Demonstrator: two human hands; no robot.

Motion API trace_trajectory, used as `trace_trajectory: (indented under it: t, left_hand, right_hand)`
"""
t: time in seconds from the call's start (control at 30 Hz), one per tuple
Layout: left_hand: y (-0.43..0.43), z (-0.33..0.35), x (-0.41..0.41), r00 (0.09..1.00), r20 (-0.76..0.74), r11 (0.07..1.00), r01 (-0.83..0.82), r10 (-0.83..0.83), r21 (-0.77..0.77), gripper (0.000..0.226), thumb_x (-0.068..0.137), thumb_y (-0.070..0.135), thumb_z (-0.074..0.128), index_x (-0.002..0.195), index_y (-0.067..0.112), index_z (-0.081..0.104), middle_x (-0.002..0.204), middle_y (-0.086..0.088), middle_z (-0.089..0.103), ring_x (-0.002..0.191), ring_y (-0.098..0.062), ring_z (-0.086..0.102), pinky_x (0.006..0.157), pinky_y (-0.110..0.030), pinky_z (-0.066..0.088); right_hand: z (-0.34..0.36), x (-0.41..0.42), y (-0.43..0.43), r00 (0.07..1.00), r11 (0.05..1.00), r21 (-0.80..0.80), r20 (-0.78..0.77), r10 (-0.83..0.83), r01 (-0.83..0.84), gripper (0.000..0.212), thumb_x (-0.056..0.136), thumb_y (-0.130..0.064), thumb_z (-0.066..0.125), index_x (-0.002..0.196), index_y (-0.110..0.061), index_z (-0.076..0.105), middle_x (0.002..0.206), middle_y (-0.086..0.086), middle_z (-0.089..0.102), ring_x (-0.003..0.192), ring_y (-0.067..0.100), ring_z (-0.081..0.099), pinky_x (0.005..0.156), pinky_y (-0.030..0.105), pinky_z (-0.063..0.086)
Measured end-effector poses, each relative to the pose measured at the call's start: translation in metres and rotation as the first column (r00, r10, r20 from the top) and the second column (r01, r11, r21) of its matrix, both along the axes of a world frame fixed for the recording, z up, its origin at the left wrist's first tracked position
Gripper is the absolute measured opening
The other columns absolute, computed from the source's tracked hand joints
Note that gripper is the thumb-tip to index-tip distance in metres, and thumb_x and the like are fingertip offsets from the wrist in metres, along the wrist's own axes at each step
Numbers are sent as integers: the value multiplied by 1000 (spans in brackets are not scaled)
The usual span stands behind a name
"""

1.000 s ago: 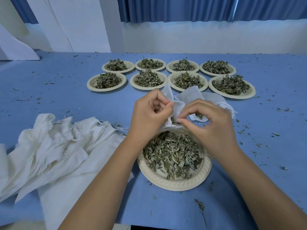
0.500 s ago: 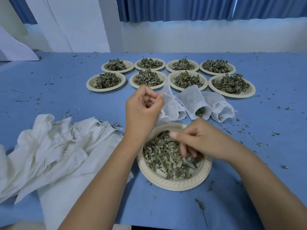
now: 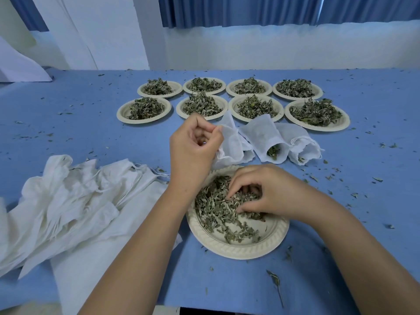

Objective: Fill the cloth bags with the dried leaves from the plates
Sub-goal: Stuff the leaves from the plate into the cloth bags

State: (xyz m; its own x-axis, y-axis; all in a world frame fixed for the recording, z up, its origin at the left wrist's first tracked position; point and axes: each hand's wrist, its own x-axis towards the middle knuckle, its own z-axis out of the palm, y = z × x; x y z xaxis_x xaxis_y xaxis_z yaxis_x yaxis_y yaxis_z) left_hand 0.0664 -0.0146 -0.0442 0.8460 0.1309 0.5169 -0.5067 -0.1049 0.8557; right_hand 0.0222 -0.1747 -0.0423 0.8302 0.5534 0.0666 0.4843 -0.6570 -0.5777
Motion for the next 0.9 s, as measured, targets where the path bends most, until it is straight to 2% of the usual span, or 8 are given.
trace_trajectory:
  t: [0.13, 0.33, 0.5, 0.6, 0.7, 0.77, 0.83, 0.9]
  left_hand:
    - [0, 0, -1, 1000, 12, 1000, 8, -8, 0, 25, 88, 2, 65, 71, 14, 52, 51, 3, 49, 44, -6, 43, 46, -20, 38]
    - [2, -1, 1, 1000, 13, 1000, 10, -10, -5, 24, 88, 5, 65, 71, 16, 53, 52, 5, 51, 43, -6, 44, 46, -19, 39]
    - [1, -4, 2, 997, -5, 996, 82, -81, 44, 26, 88, 3, 65, 70, 17, 53, 50, 10, 52, 43, -3, 45, 46, -18, 39]
    - [1, -5, 2, 991, 0, 988, 134, -135, 73, 24, 88, 5, 66, 70, 17, 54, 51, 10, 52, 45, -4, 45, 47, -19, 39]
    - [-1, -6, 1, 983, -5, 976, 184, -185, 120, 24, 87, 7, 68, 70, 18, 55, 53, 13, 54, 48, -3, 47, 50, -19, 39]
    - [-2, -6, -1, 972, -8, 961, 235, -236, 149, 23, 86, 7, 69, 71, 20, 55, 54, 14, 56, 49, 0, 48, 50, -16, 38]
    - [-3, -5, -3, 958, 4, 945, 283, -288, 166, 21, 85, 8, 68, 72, 20, 57, 57, 12, 58, 49, 1, 48, 49, -13, 37]
    - [-3, -5, -4, 952, 25, 939, 297, -305, 176, 22, 86, 7, 67, 73, 21, 57, 56, 13, 56, 50, 2, 47, 51, -9, 36]
  right_hand:
    - [2, 0, -2, 996, 990, 112, -22, -83, 85, 20, 75, -17, 80, 94, -22, 76, 89, 2, 72, 83, 24, 65, 80, 44, 51]
    - [9, -2, -9, 987, 883, 441, -80, -140, 161, 19, 68, -15, 82, 86, -13, 76, 84, 5, 74, 81, 34, 67, 82, 50, 54]
    - [14, -4, -10, 993, 751, 653, -18, -116, 99, 16, 63, -20, 79, 79, -17, 74, 79, 0, 75, 74, 18, 71, 72, 25, 58]
    - [15, -3, -10, 986, 650, 754, 14, -165, 97, 15, 65, -16, 78, 79, -15, 72, 74, 0, 73, 65, 15, 68, 60, 19, 53]
    - [12, -3, -6, 974, 537, 835, 3, -227, 123, 14, 67, -13, 76, 79, -9, 71, 69, 0, 72, 56, 9, 64, 55, 16, 49]
    - [7, -3, -3, 938, 566, 807, 49, -344, 166, 13, 67, -17, 78, 79, -16, 72, 69, -4, 71, 58, 4, 61, 56, 16, 48]
    - [-1, -1, -1, 842, 737, 633, 245, -481, 237, 15, 68, -21, 82, 81, -23, 74, 70, -3, 67, 62, 8, 56, 57, 23, 46]
    - [-7, 1, 3, 750, 837, 436, 418, -513, 329, 19, 67, -18, 85, 83, -21, 76, 72, 2, 59, 67, 16, 53, 61, 31, 44]
